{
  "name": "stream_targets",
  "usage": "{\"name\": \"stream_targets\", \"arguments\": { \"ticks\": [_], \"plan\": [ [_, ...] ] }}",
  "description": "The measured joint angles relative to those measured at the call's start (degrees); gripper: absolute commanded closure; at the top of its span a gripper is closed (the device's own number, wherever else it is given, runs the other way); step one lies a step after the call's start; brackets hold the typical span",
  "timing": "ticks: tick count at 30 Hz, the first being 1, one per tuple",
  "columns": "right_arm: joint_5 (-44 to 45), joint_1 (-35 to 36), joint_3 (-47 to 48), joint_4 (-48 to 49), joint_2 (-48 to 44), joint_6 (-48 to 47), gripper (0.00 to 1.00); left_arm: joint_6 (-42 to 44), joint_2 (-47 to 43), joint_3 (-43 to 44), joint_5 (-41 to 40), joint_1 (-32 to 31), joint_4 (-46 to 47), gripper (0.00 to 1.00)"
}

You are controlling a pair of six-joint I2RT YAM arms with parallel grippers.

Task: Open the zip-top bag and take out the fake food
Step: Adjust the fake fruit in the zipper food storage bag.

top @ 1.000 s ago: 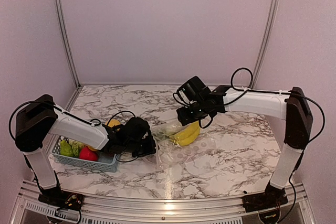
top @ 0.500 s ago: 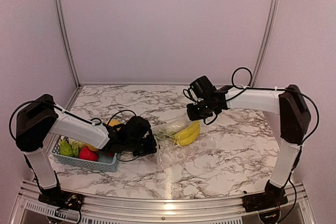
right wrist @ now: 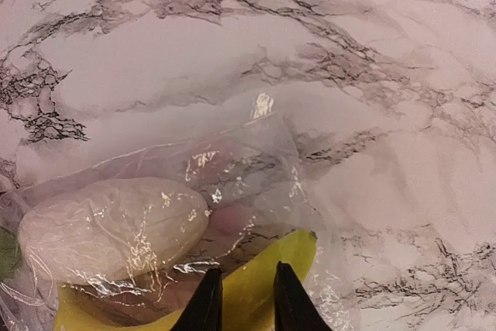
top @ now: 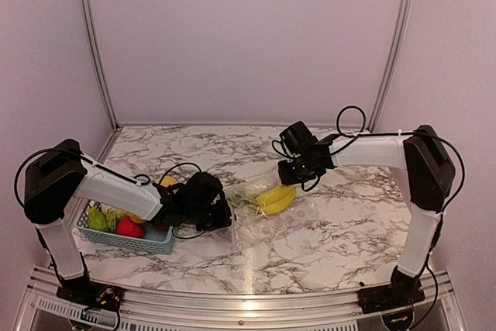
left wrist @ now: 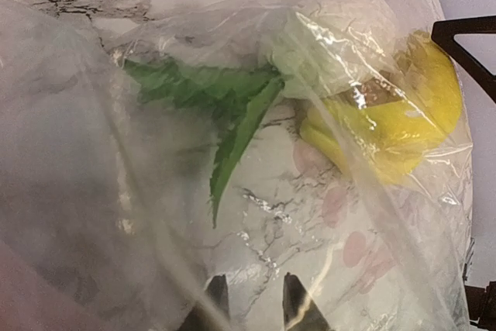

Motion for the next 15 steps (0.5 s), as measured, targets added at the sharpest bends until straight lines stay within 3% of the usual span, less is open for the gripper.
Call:
{"name": "stream_targets", "arguments": {
  "ticks": [9, 15],
  "plan": [
    [-0.2, 0.0, -1.9, 1.8, 0.2, 0.8, 0.71, 0.7, 0.0, 0.2, 0.3, 0.0, 0.0, 0.70],
    [-1.0, 0.0, -3.1, 2.3, 0.2, -0.5, 0.50, 0.9, 0.0, 0.5, 0.5, 0.0, 0.0, 0.68]
  ]
}}
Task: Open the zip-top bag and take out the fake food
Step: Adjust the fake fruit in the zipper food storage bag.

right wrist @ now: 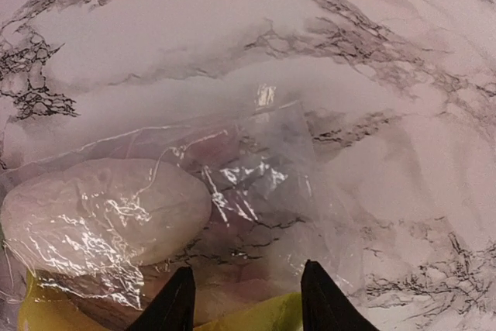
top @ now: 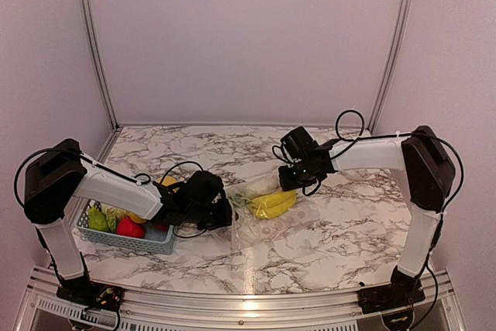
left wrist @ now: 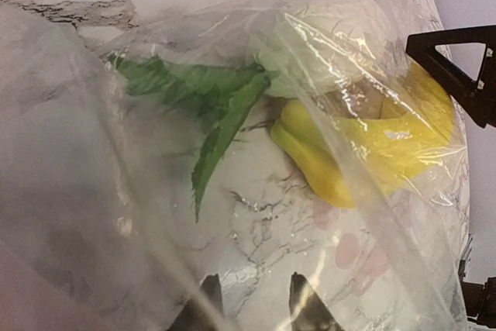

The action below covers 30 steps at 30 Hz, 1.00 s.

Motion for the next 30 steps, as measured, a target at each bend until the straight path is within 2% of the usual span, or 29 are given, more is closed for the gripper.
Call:
{"name": "stream_targets", "arguments": {
  "ticks": [5, 8, 14, 22, 30],
  "plan": [
    [-1.0, 0.1, -0.5, 0.0, 0.0, -1.6, 0.40, 0.3, 0.0, 0.8, 0.1, 0.0, 0.0, 0.68],
    [-1.1, 0.2, -0.7, -0.1, 0.0, -2.2, 0.40, 0.4, 0.2, 1.3, 0.1, 0.0, 0.1, 0.67],
    [-0.2, 0.2, -0.8, -2.0, -2.0, -2.6, 0.53, 0.7, 0.3, 1.3, 0.3, 0.0, 0.0, 0.66],
    [0.5, 0.6, -1.4, -3.0, -9.2, -2.0, 0.61, 1.3, 0.3, 1.4, 0.5, 0.0, 0.0, 0.63],
    [-0.2, 1.6, -6.1, -2.8, -10.4, -1.0, 0.64, 1.4, 0.3, 1.4, 0.5, 0.0, 0.0, 0.60]
  ]
}}
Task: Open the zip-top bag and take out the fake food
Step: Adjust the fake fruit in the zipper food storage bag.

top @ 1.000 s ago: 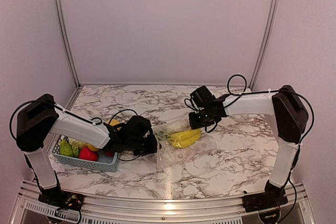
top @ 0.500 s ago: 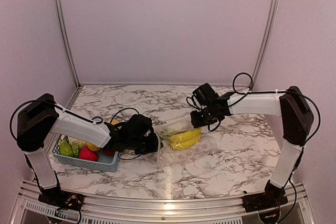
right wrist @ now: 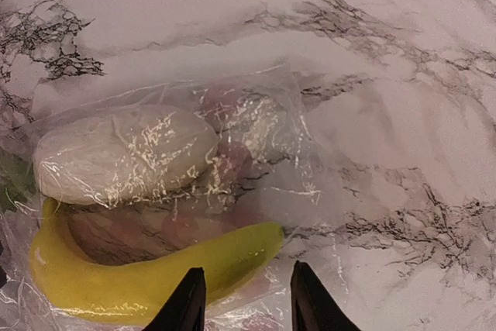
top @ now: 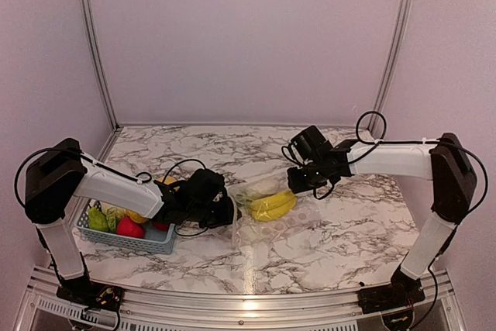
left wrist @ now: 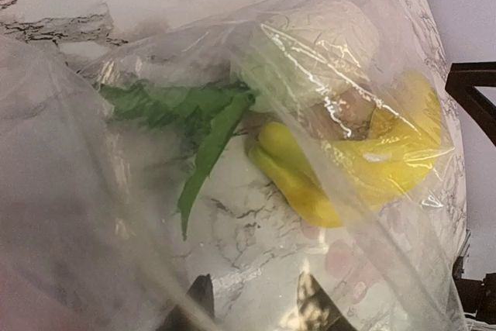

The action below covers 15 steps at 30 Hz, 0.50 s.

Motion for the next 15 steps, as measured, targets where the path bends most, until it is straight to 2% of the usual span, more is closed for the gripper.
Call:
{"name": "stream_targets", "arguments": {
  "ticks": [3, 9, 15],
  "plan": [
    [-0.6, 0.0, -0.6, 0.2, 0.7, 0.1, 0.62, 0.0, 0.0, 0.2, 0.0, 0.0, 0.0, 0.58],
    [-1.0, 0.3, -0.6, 1.6, 2.5, 0.1, 0.53, 0.0, 0.0, 1.0, 0.6, 0.0, 0.0, 0.51],
    [-1.0, 1.9, -0.7, 2.1, 3.5, -0.3, 0.45, 0.0, 0.0, 1.4, 1.2, 0.0, 0.0, 0.38]
  ]
}}
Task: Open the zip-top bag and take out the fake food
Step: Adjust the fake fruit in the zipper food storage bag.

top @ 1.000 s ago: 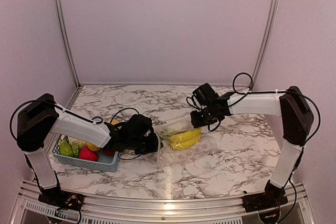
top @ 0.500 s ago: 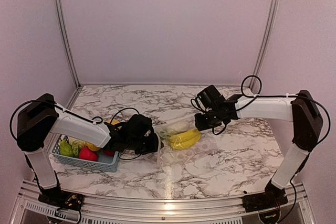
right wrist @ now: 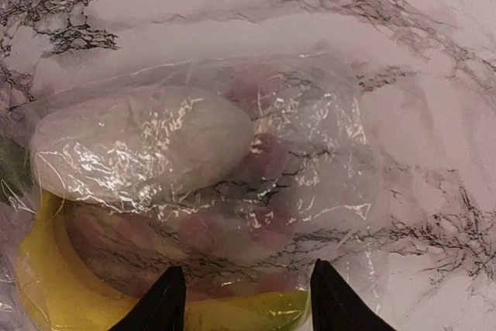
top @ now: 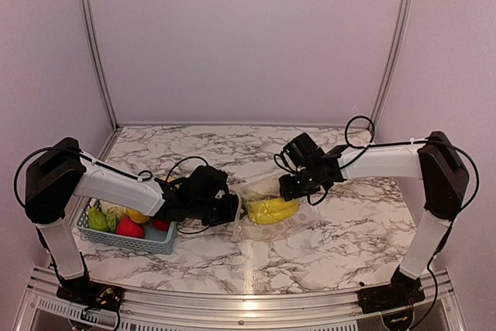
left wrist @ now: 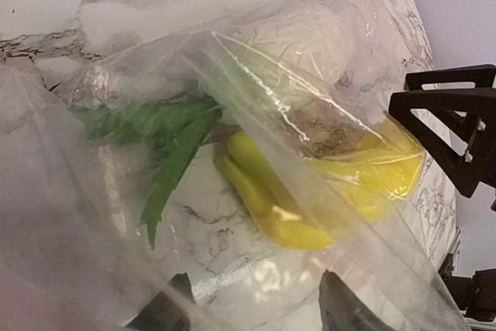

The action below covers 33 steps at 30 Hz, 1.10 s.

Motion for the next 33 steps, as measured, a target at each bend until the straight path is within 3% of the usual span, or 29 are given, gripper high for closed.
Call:
{"name": "stream_targets", "arguments": {
  "ticks": [9, 17, 24, 33],
  "plan": [
    [0.0, 0.9, -0.3, 0.5, 0.6, -0.5, 0.32, -0.1, 0.3, 0.5, 1.6, 0.0, 0.1, 0.21],
    [1.0, 1.6, -0.3, 0.2, 0.3, -1.6, 0.25, -1.4, 0.9, 1.6, 4.3, 0.0, 0.2, 0.19],
    [1.9, 1.1, -1.8, -1.0, -5.3, -0.1, 0.44, -2.5, 1.5, 2.1, 5.9, 0.0, 0.6, 0.19],
    [-4.5, -2.2, -8.4, 1.4, -13.1, 4.1, 0.61, -3.1, 1.7, 2.1, 6.9, 0.2, 1.3, 0.19]
  ]
}}
